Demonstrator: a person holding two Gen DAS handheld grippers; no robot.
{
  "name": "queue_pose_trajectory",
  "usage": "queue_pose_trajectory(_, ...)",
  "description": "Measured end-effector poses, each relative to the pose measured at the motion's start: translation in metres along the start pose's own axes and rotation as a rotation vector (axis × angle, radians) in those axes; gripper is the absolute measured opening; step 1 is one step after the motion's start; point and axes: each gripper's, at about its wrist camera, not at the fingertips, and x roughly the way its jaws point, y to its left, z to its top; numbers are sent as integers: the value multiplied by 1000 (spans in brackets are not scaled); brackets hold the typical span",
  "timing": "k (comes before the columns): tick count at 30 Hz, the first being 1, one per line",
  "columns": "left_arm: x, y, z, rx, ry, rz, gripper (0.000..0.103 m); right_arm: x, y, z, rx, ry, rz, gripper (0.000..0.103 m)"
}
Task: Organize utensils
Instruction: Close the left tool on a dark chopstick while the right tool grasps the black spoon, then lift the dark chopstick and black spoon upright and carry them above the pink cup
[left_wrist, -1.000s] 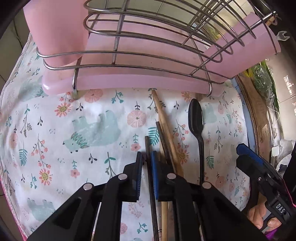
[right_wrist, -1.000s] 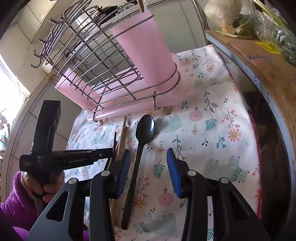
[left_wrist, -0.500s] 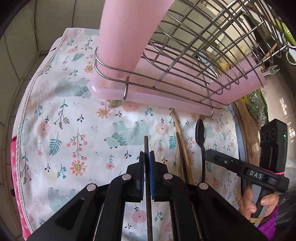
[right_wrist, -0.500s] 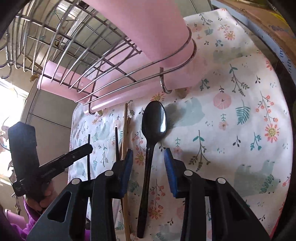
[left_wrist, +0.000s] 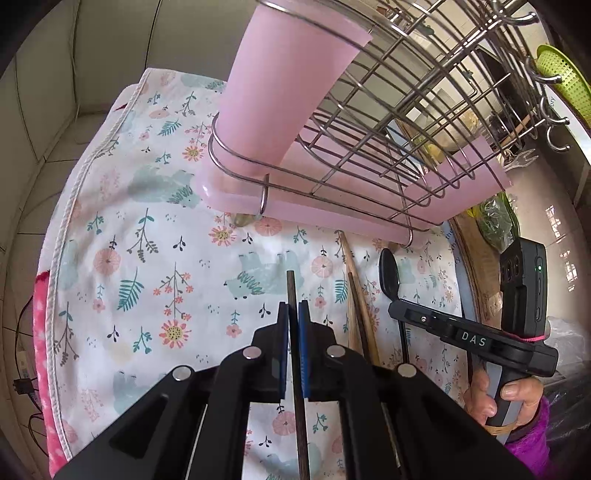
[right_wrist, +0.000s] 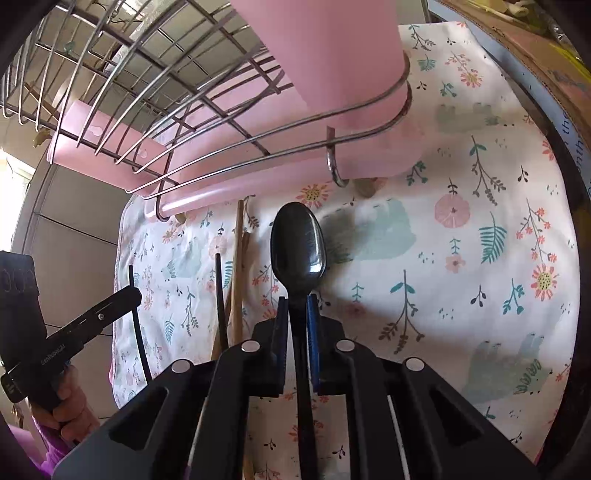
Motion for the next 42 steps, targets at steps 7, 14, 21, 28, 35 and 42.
queue_pose_trajectory(7, -43, 0, -3, 32, -126, -9, 4, -30, -6, -21, 20, -144, 84, 10)
queue_pose_trajectory(14, -66, -12, -7, 28, -245, -23, 4, -69, -4, -36, -5, -281, 132, 10)
queue_pose_trajectory(21, -103, -19, -4, 33, -381, -43, 4, -114, 8, -42, -59, -425, 169, 10)
queue_pose_trajectory(28, -152, -32, 10, 80, -522, -27, 4, -172, 31, -33, -151, -635, 174, 10)
queue_pose_trajectory(35, -206, -51, 37, 130, -673, -17, 4, -218, 52, 0, -227, -827, 145, 10)
queue_pose_trajectory(42, -242, -62, 68, 148, -796, 1, 4, -241, 56, 37, -230, -982, 109, 10)
